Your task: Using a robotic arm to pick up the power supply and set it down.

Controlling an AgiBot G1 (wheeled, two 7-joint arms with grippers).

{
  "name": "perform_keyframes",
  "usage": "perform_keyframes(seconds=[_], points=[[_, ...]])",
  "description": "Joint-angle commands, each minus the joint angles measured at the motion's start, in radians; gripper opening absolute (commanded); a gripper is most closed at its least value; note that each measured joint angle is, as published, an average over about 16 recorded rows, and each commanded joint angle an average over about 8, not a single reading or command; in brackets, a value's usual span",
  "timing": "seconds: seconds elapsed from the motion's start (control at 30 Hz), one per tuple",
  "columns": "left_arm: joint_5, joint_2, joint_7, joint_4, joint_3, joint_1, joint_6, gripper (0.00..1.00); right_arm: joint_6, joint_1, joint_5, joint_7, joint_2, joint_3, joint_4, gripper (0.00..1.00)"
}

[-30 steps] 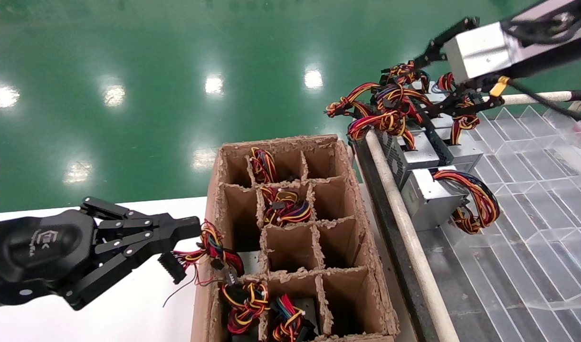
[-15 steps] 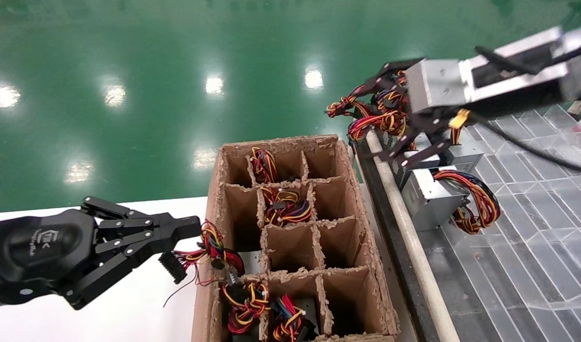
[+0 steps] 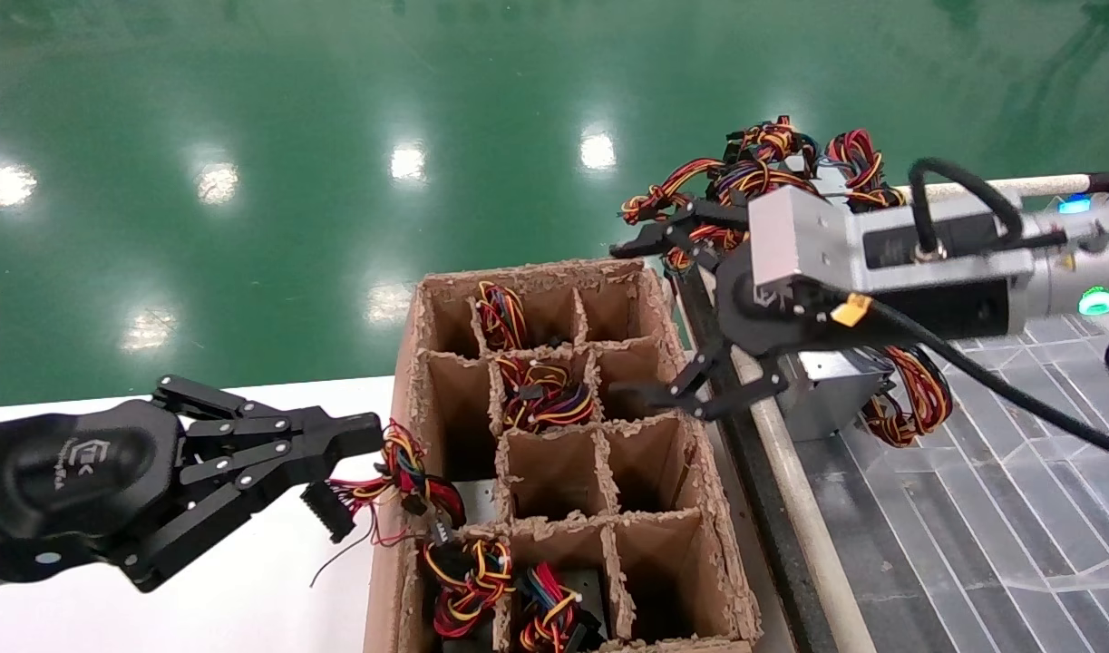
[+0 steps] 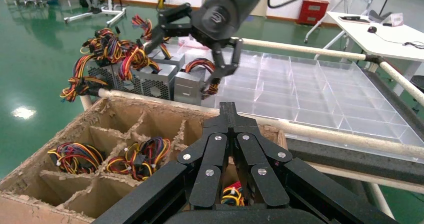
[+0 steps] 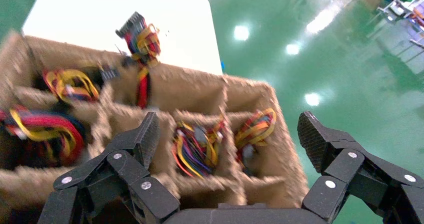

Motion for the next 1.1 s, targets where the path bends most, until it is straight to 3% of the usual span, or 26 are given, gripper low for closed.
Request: perform_keyframes(seconds=[0.03,0.07,0.23,0.3,0.33,1.1], points=[[0.0,0.0,0.0,0.0,0.0,0.0,0.0,0.07,0.0,-0.045,0.017,0.033,0.017,0.037,0.04,1.0],[0.0,0.0,0.0,0.0,0.0,0.0,0.0,0.15,0.001,-0.068,0.025,0.05,0.025,0.055,0.06,1.0],[0.0,0.0,0.0,0.0,0.0,0.0,0.0,0.77,0.002,-0.179,0.067,0.131,0.067,0.147,0.159,1.0],[0.0,0.0,0.0,0.0,0.0,0.0,0.0,0.96,0.002,-0.224,0.084,0.164,0.084,0.183,0.199,1.0],[0.0,0.0,0.0,0.0,0.0,0.0,0.0,1.0,0.002,-0.246,0.092,0.18,0.093,0.201,0.219,1.0],[0.0,0.0,0.0,0.0,0.0,0.0,0.0,1.0,0.007,-0.733,0.275,0.536,0.275,0.6,0.651,1.0]])
